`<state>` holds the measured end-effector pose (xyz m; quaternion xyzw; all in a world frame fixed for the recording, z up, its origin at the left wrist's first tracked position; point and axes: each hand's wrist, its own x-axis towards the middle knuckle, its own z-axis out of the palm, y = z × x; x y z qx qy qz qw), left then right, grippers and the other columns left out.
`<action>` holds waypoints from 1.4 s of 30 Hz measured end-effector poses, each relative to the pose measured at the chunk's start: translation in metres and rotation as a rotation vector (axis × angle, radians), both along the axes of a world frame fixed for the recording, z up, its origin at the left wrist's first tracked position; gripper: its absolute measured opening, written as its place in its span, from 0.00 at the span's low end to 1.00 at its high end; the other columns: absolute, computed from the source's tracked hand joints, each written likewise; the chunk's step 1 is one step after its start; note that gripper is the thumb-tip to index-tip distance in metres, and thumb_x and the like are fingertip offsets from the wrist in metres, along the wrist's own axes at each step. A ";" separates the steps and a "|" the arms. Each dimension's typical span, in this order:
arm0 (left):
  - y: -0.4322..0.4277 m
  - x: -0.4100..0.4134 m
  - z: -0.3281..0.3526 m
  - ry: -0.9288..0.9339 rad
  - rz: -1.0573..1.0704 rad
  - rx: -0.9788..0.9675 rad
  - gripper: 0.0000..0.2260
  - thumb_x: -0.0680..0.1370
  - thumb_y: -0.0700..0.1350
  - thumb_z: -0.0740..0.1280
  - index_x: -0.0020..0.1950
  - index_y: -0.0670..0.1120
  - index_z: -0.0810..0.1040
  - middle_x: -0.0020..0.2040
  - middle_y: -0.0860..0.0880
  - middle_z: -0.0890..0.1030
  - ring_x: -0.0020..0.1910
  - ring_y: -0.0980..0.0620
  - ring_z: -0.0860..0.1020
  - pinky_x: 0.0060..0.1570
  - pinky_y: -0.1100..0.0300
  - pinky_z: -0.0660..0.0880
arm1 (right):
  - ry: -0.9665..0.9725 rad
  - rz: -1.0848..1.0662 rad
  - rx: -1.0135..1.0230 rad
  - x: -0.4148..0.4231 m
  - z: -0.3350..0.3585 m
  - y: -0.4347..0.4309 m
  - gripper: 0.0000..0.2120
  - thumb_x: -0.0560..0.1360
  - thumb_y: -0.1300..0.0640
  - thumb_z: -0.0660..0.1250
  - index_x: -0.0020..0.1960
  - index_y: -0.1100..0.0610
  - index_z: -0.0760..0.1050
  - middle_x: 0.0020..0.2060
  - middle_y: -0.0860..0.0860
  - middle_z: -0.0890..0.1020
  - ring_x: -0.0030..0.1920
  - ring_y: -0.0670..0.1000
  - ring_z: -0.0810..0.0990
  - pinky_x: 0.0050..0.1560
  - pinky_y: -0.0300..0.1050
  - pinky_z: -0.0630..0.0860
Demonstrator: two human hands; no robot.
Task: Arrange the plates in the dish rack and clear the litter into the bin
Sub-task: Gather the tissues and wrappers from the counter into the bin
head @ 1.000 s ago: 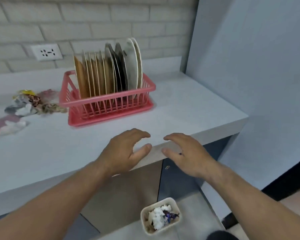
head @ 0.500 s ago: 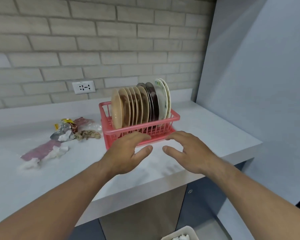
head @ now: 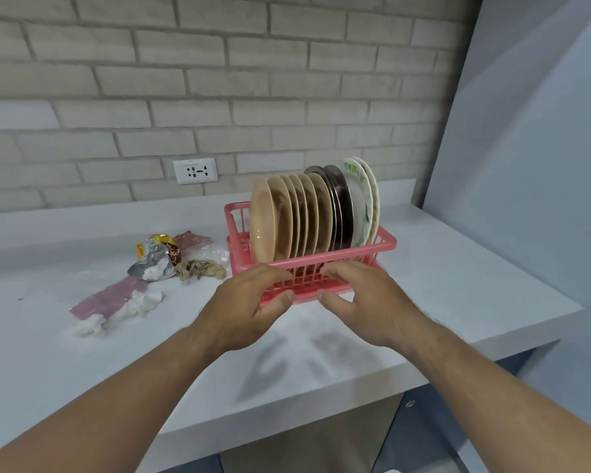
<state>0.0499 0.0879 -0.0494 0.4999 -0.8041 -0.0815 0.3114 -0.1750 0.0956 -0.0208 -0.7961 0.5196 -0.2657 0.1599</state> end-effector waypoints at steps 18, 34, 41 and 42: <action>-0.131 0.239 -0.004 -0.029 0.089 0.005 0.14 0.77 0.52 0.61 0.61 0.56 0.77 0.57 0.61 0.78 0.60 0.59 0.74 0.60 0.59 0.71 | 0.164 -0.026 -0.010 0.241 -0.014 -0.111 0.14 0.77 0.52 0.63 0.62 0.51 0.74 0.52 0.45 0.76 0.53 0.50 0.75 0.53 0.42 0.72; -0.167 0.267 -0.067 -0.064 0.166 0.018 0.13 0.74 0.49 0.62 0.53 0.49 0.82 0.51 0.52 0.83 0.49 0.50 0.80 0.42 0.59 0.74 | 0.359 -0.162 0.176 0.323 -0.119 -0.184 0.18 0.81 0.42 0.54 0.65 0.49 0.70 0.57 0.52 0.73 0.58 0.58 0.70 0.56 0.52 0.69; -0.164 0.257 -0.074 -0.122 0.161 0.064 0.09 0.76 0.44 0.65 0.53 0.45 0.82 0.49 0.48 0.83 0.47 0.46 0.81 0.44 0.59 0.75 | 0.317 -0.123 0.220 0.303 -0.121 -0.169 0.13 0.76 0.65 0.55 0.58 0.56 0.70 0.56 0.52 0.75 0.56 0.55 0.70 0.56 0.48 0.70; -0.164 0.254 -0.075 -0.147 0.152 0.063 0.10 0.75 0.45 0.64 0.52 0.46 0.82 0.48 0.48 0.83 0.47 0.45 0.81 0.44 0.56 0.77 | 0.316 -0.119 0.234 0.298 -0.119 -0.166 0.11 0.76 0.66 0.55 0.55 0.56 0.68 0.54 0.52 0.75 0.54 0.54 0.70 0.53 0.48 0.71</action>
